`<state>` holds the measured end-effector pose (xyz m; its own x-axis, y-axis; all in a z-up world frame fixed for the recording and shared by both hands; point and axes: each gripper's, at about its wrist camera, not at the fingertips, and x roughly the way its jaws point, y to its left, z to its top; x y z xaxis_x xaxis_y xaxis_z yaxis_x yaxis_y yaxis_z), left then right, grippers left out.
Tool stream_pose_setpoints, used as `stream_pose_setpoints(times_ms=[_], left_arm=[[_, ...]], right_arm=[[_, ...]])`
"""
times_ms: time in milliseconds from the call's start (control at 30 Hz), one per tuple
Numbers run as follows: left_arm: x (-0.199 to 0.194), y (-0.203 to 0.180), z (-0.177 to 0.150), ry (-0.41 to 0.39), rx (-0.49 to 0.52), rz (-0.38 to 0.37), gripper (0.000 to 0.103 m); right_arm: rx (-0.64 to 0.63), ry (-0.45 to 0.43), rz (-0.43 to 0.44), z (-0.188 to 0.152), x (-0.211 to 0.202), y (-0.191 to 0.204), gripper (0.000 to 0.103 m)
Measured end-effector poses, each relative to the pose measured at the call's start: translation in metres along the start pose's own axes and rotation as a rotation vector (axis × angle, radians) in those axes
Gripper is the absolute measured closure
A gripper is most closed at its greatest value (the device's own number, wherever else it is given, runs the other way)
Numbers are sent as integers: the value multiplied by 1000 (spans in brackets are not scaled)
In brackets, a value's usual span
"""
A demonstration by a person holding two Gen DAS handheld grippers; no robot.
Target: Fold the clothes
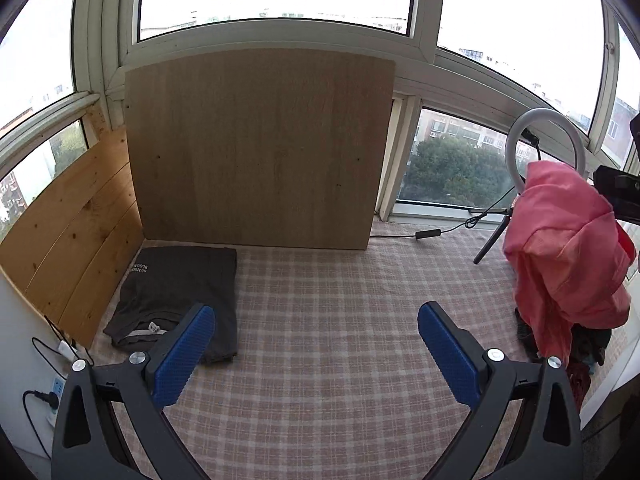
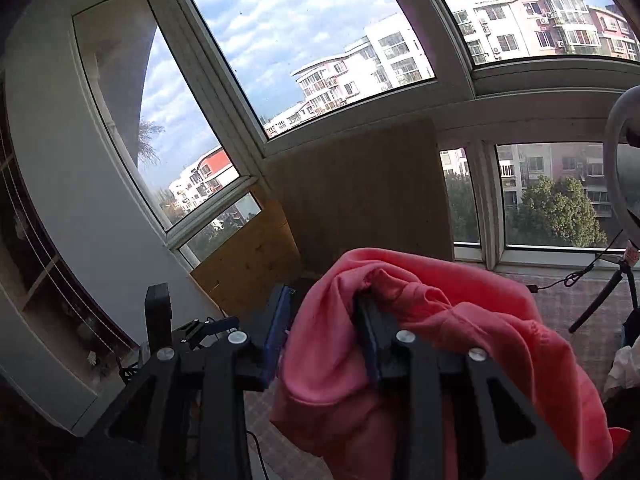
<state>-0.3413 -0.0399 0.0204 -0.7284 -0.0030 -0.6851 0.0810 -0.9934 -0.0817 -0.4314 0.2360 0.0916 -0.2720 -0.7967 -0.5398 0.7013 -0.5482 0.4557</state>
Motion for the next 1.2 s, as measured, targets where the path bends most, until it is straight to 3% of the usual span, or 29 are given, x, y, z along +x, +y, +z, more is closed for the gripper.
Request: stream_pose_setpoints(times_ms=[33,67,167,200,233,300,400,467,567,700,733,767,800,833,867,1000,1133,1200], left_arm=[[4,10,0,5,5,22,1],[10,16,-2,20,15,35,1],[39,26,-9,86,44,46,1],[55,25,-13,123,63,25,1],[70,23,-17,160,83,2,1],[104,17,-27,241,122,-24,1],[155,3,-45,330,176,-26,1],[189,-5,-56,385,208,-12,1],[227,-12,-68,452,219,-18,1],[260,-22,-77,506,227,-26,4],[266,-23,-79,510,236,-18,15],[270,-22,-78,520,223,-21,43],[274,-21,-78,531,210,-25,59],[274,-17,-76,539,171,-56,87],[274,-13,-75,546,132,-87,98],[245,-3,-55,487,84,-97,98],[185,-1,-17,339,135,-135,98],[171,-2,-5,301,159,-137,98]], right_arm=[[34,92,-32,-3,27,-9,53],[47,124,-60,-8,39,-17,53],[40,112,-187,-31,43,-55,52],[38,110,-258,-42,43,-72,49],[44,124,-317,-53,45,-90,38],[68,182,-433,-77,58,-131,35],[97,309,-527,-120,80,-187,35],[132,361,-505,-144,97,-209,35],[157,384,-383,-156,131,-212,35],[-21,440,-369,-150,188,-193,35],[-66,471,-390,-151,202,-192,35],[-90,497,-397,-152,211,-193,37],[-76,503,-369,-150,213,-194,42],[-55,502,-339,-148,214,-196,72],[-11,479,-303,-142,206,-199,101],[47,322,-278,-111,152,-193,101],[-19,164,-275,-69,85,-163,101],[-71,197,-336,-67,80,-159,75]])
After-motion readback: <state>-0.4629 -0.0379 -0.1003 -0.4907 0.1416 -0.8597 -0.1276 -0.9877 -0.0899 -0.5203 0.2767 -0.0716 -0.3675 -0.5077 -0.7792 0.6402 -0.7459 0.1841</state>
